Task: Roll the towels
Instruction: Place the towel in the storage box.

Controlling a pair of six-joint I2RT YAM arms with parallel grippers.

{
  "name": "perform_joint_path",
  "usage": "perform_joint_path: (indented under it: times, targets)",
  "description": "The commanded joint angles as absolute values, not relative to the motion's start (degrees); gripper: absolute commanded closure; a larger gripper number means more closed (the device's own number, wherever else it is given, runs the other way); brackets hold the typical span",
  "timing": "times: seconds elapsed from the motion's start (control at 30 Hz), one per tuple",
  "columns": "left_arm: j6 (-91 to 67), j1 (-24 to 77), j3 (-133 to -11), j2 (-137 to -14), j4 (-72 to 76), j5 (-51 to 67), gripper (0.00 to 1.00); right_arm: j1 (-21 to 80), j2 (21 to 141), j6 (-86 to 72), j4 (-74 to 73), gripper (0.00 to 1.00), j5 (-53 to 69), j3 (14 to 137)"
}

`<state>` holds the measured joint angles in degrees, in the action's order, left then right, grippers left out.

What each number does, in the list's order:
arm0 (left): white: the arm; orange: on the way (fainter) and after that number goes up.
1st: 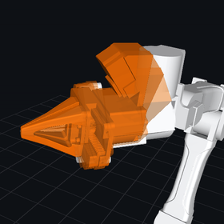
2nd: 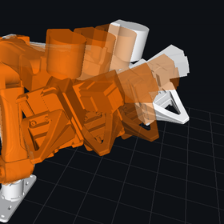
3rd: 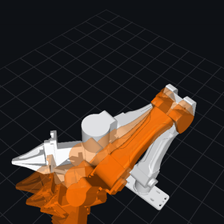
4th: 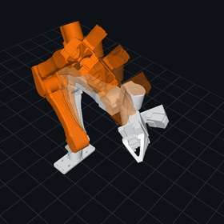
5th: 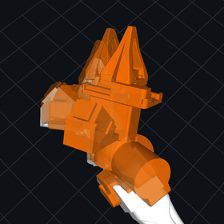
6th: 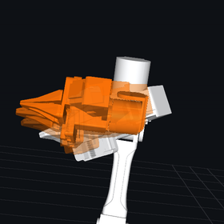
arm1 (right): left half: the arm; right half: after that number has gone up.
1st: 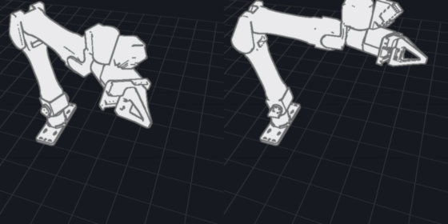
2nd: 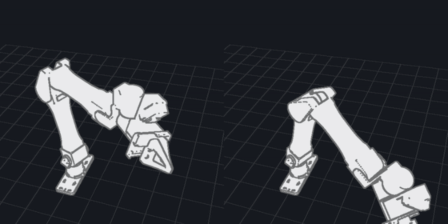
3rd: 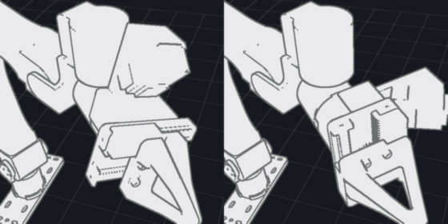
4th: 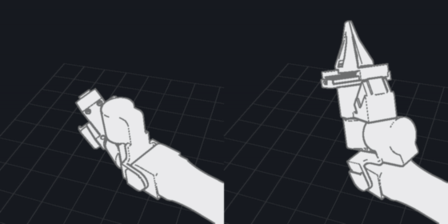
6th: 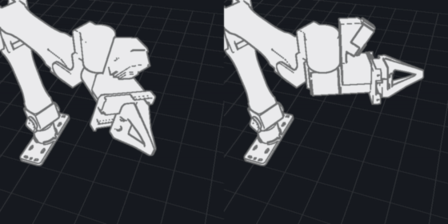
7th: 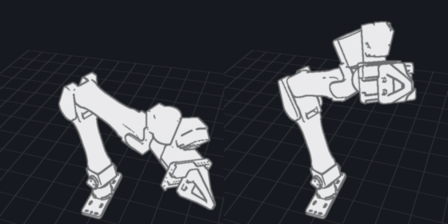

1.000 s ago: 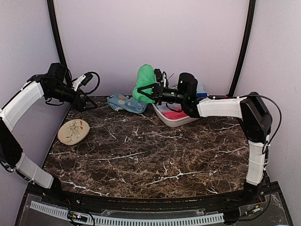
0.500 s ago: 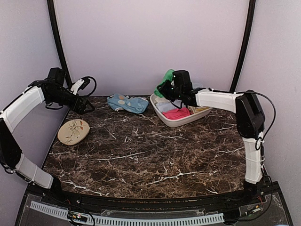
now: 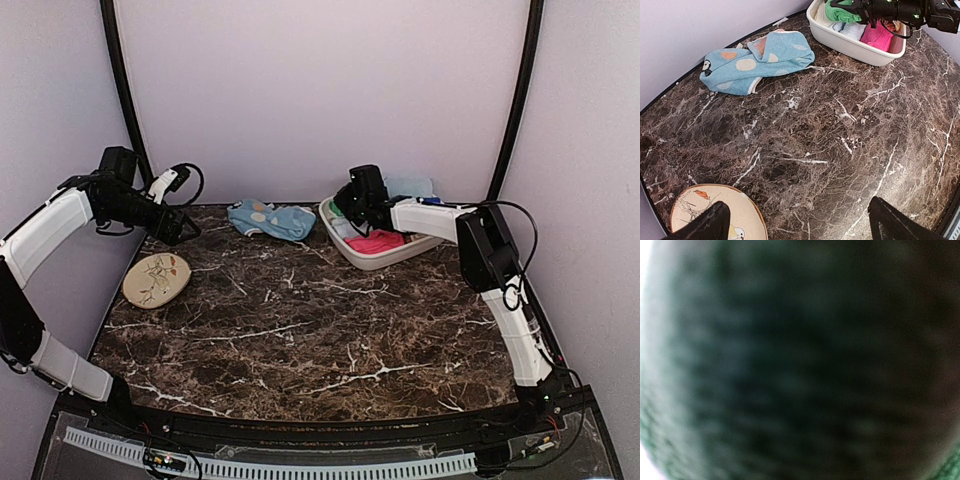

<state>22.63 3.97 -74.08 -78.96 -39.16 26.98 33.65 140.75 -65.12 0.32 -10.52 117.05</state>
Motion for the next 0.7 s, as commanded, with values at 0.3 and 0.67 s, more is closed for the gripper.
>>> perform_joint_path:
  times: [0.3,0.67]
  targets:
    - [21.84,3.85,-72.85,-77.97,-39.06,27.06,0.01,31.98,150.03,-71.14,-1.6,0.64,-8.46,132.86]
    - [22.86,3.69,-71.77,-77.44,-39.22,24.57,0.01,32.6,138.74,-68.84,-2.26,0.0,-9.14,120.54]
